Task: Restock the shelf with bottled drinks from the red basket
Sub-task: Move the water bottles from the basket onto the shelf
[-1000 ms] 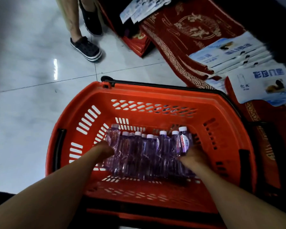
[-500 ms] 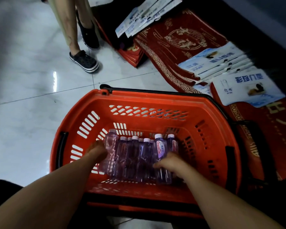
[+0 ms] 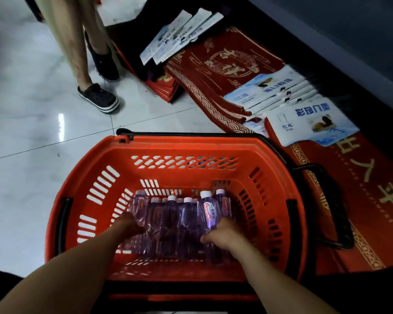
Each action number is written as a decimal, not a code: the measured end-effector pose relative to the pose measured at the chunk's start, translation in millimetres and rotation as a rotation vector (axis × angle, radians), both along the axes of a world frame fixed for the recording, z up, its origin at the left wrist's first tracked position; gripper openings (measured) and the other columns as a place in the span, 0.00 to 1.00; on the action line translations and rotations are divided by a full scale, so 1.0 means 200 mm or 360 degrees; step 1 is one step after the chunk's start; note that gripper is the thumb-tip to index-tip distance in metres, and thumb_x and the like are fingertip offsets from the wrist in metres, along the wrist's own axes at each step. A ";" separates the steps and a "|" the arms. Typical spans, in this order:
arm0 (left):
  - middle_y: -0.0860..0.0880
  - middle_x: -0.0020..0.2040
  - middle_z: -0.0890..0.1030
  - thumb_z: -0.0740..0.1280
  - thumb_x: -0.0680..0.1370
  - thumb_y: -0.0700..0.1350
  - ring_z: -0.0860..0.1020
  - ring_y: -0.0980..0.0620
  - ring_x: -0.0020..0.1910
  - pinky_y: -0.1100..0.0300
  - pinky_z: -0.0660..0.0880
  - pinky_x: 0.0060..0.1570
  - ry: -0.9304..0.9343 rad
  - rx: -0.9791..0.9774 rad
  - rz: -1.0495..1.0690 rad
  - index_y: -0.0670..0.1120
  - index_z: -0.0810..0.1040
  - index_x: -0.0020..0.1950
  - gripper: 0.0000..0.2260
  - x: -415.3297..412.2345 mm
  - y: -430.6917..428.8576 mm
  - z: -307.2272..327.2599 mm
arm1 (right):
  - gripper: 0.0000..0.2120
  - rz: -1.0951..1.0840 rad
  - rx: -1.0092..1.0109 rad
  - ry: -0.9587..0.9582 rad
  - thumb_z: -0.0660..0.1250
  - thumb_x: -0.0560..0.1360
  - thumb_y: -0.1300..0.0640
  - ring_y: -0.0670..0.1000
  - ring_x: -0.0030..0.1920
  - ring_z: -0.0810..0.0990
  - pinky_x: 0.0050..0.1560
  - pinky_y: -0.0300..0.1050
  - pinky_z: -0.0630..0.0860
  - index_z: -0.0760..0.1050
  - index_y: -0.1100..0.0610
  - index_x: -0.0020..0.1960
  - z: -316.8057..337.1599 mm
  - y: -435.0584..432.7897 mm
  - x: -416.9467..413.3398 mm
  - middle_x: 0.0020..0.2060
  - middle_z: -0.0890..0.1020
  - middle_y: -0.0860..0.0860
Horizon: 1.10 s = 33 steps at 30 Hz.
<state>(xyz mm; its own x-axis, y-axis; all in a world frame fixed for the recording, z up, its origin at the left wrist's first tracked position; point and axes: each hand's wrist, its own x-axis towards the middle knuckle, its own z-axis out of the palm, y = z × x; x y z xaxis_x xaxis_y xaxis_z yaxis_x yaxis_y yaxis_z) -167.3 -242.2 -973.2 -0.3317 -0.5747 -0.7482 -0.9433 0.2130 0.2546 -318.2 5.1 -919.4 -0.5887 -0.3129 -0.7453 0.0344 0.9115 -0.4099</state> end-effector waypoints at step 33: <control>0.44 0.44 0.85 0.68 0.69 0.22 0.83 0.53 0.41 0.59 0.81 0.48 0.2060 0.0616 -0.0494 0.37 0.76 0.59 0.21 -0.69 1.37 1.86 | 0.20 -0.0800 -0.1358 0.0986 0.74 0.66 0.51 0.50 0.49 0.82 0.54 0.47 0.78 0.72 0.52 0.54 1.44 0.91 -0.12 0.46 0.84 0.47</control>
